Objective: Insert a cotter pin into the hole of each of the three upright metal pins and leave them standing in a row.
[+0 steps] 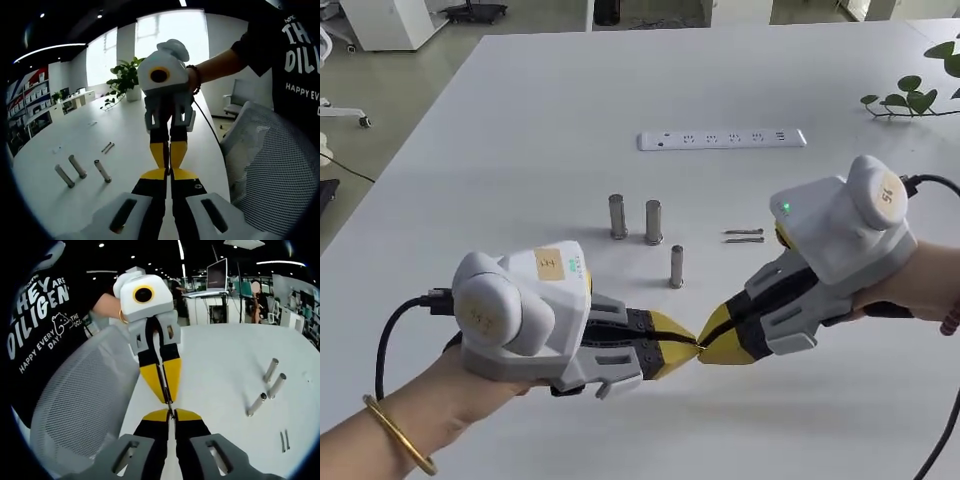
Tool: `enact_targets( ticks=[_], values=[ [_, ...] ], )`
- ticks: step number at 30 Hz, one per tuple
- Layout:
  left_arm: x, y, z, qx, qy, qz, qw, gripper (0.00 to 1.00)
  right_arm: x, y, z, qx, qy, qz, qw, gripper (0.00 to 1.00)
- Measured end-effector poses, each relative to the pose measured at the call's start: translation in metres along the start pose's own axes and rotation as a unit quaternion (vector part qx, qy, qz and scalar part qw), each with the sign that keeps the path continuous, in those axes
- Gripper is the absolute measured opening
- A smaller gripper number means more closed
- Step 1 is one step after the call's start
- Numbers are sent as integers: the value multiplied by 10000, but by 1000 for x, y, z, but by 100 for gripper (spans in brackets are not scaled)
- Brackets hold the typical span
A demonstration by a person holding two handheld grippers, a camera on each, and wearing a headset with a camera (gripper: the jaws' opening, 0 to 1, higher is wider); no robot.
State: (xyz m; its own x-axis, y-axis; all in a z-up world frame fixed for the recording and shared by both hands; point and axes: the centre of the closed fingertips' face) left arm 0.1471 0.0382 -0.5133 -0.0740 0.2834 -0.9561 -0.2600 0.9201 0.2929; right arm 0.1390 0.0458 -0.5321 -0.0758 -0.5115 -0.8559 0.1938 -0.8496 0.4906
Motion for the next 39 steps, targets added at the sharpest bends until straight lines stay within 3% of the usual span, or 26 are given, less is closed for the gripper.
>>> enact_targets(
  ticks=[10,24,30,34,39],
  values=[
    [0,-1,2,-70,48,-21,10000,0,0,0,-1,98,298,276,9991,0],
    [3,-3,9,-426,212,-60,9988,4,2,1,-3,193,444,675,9965,0],
    [8,-3,19,-762,353,-37,9965,14,5,6,-16,432,431,872,9943,0],
    [13,-2,33,-1115,312,51,9933,17,7,11,-29,679,390,983,9921,0],
    [20,-1,48,-1479,335,103,9884,19,18,21,-55,1090,362,1284,9851,0]
  ],
)
Point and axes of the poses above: the centre of the closed fingertips' face, and the gripper's own axes: y roughly backward along the fingers, z roughly to its left, x roughly out of its underside, and after that the axes turned 8 degrees about -z, right-handed
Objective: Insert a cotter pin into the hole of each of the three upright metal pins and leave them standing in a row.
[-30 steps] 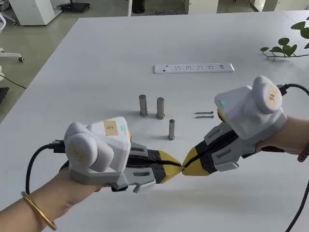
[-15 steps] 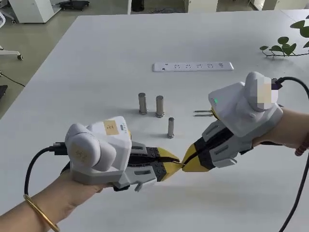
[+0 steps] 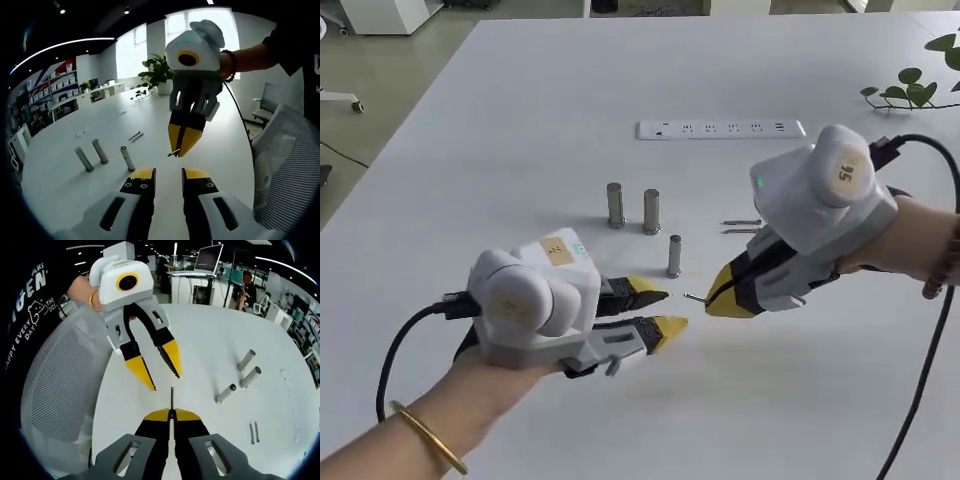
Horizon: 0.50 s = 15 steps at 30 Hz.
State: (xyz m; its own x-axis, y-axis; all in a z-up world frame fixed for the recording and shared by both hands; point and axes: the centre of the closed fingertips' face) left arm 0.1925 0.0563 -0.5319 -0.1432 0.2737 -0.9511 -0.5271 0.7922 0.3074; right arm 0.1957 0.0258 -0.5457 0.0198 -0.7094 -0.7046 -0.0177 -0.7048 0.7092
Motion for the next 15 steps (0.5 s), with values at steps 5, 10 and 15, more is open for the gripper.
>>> enact_targets(
  ticks=[5,10,15],
  values=[
    [5,-6,13,-301,115,12,9995,20,11,1,-16,162,-76,296,9994,0],
    [9,-14,25,-575,325,18,9978,18,15,2,-23,187,-112,474,9986,0],
    [9,-22,38,-859,515,-47,9950,18,19,3,-31,282,-172,626,9975,0]
  ],
)
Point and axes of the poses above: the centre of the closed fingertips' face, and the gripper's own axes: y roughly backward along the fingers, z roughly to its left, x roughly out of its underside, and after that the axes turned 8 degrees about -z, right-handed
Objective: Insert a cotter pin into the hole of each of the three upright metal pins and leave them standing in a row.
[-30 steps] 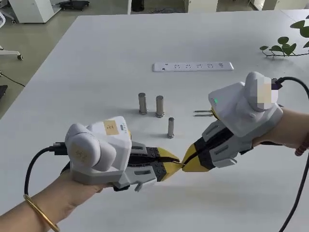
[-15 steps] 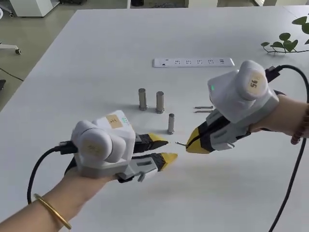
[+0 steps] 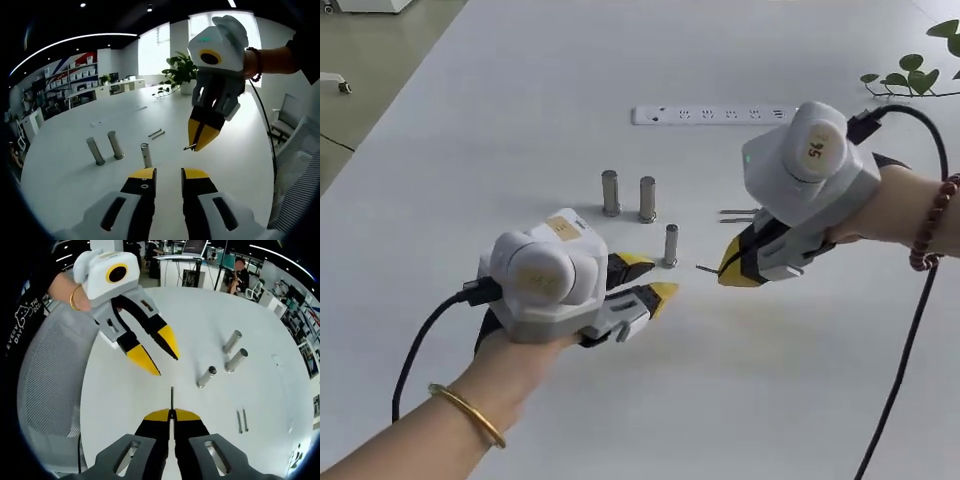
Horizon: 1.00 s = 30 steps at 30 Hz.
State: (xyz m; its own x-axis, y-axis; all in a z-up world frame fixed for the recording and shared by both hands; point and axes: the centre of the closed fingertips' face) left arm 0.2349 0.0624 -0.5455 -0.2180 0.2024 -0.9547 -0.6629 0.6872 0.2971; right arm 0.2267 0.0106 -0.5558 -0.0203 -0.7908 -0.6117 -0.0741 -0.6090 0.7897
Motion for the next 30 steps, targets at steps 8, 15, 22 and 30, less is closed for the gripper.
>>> enact_targets(
  ticks=[8,15,22,30],
  values=[
    [4,-12,14,-278,150,12,9995,18,5,-2,-14,41,-13,259,9997,0],
    [5,-25,28,-435,106,20,9990,19,9,-8,-32,105,-122,441,9989,0],
    [11,-40,35,-461,149,103,9988,19,9,-11,-43,186,-229,539,9981,0],
    [16,-52,34,-382,70,205,9990,19,10,-14,-47,145,-240,659,9974,0]
  ],
)
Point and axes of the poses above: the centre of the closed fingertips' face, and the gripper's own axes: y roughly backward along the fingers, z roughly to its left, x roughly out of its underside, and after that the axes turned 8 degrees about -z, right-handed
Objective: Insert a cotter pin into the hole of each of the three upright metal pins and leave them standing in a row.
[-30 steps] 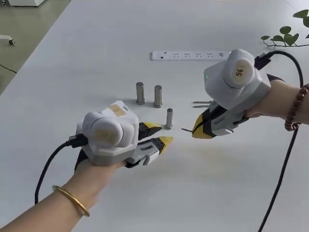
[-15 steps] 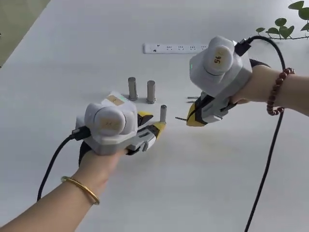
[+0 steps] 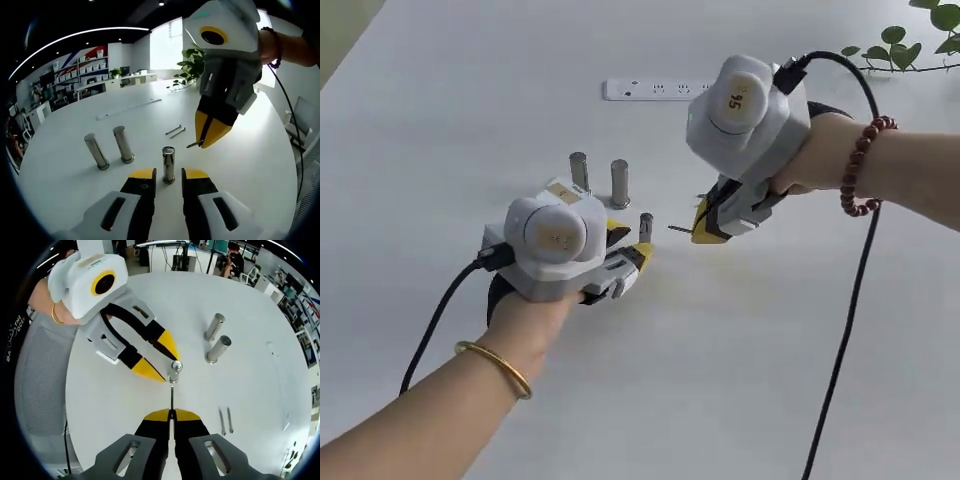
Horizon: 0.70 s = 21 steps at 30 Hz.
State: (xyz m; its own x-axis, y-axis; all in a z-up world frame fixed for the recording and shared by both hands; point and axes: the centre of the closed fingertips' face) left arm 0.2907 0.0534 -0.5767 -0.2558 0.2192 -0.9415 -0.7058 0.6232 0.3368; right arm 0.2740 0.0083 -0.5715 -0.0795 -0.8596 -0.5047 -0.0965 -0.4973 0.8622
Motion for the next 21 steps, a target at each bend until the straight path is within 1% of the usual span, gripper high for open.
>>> enact_targets(
  ticks=[4,8,21],
  values=[
    [1,-5,1,-20,12,23,10000,18,-1,-2,-3,3,-23,22,10000,0],
    [3,-8,1,-31,-23,70,10000,16,-2,-3,-2,-4,-19,62,10000,0],
    [7,-11,0,-86,56,114,9999,9,-10,-5,-1,-40,39,51,10000,0]
  ],
)
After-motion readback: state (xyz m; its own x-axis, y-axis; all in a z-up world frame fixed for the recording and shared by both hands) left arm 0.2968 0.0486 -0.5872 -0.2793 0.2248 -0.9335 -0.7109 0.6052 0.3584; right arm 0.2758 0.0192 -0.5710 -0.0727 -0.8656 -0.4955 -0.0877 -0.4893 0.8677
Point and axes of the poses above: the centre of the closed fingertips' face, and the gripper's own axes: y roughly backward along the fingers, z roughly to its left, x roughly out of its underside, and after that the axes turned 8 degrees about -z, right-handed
